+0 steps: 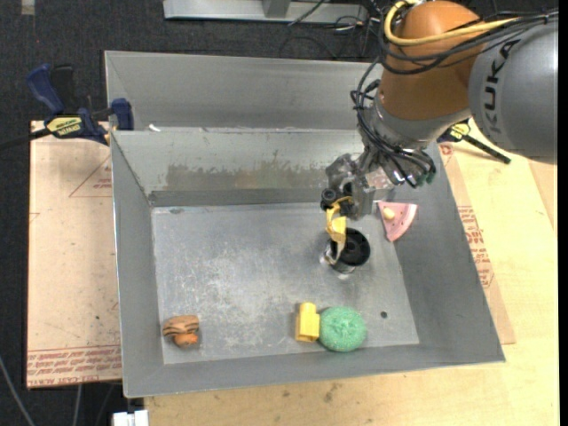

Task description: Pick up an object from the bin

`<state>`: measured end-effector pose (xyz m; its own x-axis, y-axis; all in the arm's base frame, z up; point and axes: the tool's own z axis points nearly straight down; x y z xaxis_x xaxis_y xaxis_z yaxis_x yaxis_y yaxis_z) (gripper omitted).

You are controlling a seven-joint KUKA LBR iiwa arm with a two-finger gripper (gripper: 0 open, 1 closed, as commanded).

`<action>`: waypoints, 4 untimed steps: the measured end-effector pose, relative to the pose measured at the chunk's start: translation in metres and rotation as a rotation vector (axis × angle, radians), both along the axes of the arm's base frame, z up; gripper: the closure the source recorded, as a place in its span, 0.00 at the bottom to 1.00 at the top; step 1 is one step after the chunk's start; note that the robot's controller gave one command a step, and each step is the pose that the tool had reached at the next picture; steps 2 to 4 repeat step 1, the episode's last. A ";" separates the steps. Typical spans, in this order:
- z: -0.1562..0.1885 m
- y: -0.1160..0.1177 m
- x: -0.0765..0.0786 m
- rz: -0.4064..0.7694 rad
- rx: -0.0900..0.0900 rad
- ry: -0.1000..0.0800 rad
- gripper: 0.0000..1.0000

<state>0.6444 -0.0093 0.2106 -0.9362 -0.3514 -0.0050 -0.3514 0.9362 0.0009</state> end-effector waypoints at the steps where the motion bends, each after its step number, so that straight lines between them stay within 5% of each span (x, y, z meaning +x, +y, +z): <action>1: 0.054 0.001 -0.012 -0.008 -0.001 0.007 1.00; 4: 0.054 0.001 -0.012 -0.008 -0.001 0.007 1.00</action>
Offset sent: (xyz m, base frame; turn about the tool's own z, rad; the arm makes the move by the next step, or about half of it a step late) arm -0.0243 -0.0108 -0.1396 -0.4307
